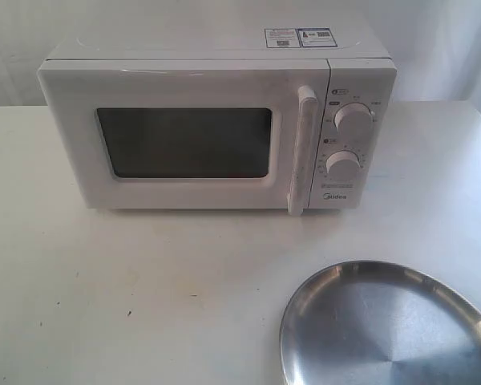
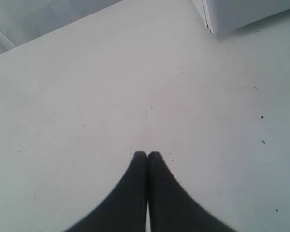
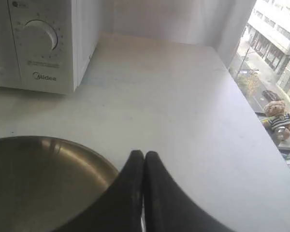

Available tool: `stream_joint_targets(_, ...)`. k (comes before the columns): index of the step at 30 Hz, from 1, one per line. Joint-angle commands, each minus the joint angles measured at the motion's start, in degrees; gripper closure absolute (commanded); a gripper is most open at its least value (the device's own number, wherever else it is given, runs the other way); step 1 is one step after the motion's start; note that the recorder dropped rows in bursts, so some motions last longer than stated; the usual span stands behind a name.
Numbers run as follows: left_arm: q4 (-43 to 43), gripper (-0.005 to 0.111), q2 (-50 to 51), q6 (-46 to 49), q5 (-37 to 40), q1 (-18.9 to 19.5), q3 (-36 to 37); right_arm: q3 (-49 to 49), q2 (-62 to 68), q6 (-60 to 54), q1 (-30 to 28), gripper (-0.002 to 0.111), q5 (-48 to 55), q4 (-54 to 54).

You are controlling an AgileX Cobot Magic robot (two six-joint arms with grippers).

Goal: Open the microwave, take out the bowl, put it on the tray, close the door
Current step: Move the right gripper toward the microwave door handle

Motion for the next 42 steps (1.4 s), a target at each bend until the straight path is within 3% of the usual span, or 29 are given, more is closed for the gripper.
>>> stream_joint_targets(1, -0.1, 0.107, -0.1, -0.2, 0.0, 0.1, -0.1, 0.1, -0.4, 2.9, -0.2, 0.108, -12.0, 3.6)
stream_joint_targets(3, -0.1, 0.107, -0.1, -0.2, 0.0, 0.1, -0.1, 0.1, -0.4, 12.4, -0.2, 0.108, -22.4, 15.4)
stream_joint_targets(6, -0.1, 0.107, -0.1, -0.2, 0.0, 0.1, -0.1, 0.1, -0.4, 18.4, -0.2, 0.108, -37.9, 17.4)
stream_joint_targets(9, -0.1, 0.107, -0.1, -0.2, 0.0, 0.1, -0.1, -1.8, -0.1, 22.8, -0.2, 0.108, -50.7, 1.6)
stream_joint_targets(10, -0.1, 0.107, -0.1, -0.2, 0.0, 0.1, -0.1, -4.5, 2.9, 28.0, -0.2, 0.108, -53.5, -7.0)
stream_joint_targets(12, -0.1, 0.107, -0.1, -0.2, 0.0, 0.1, -0.1, -10.0, 12.4, 31.3, -0.2, 0.108, -58.6, -13.1)
stream_joint_targets(21, -0.1, 0.107, -0.1, -0.2, 0.0, 0.1, -0.1, -30.3, 54.8, 31.8, -0.2, 0.108, -57.6, -30.9)
stream_joint_targets(25, -0.1, 0.107, -0.1, -0.2, 0.0, 0.1, -0.1, -37.0, 74.3, 30.3, -0.4, 0.108, -68.4, -43.7)
stream_joint_targets(29, -0.1, 0.107, -0.1, -0.2, 0.0, 0.1, -0.1, -43.7, 89.0, 30.9, -2.3, 0.108, -88.5, -68.0)
stream_joint_targets(37, -0.1, 0.107, -0.1, -0.2, 0.0, 0.1, -0.1, -48.8, 102.6, 32.1, -6.2, 0.108, -88.9, -80.0)
stream_joint_targets(42, -0.1, 0.107, -0.1, -0.2, 0.0, 0.1, -0.1, -49.5, 103.7, 33.1, -6.4, 0.108, -88.9, -76.9)
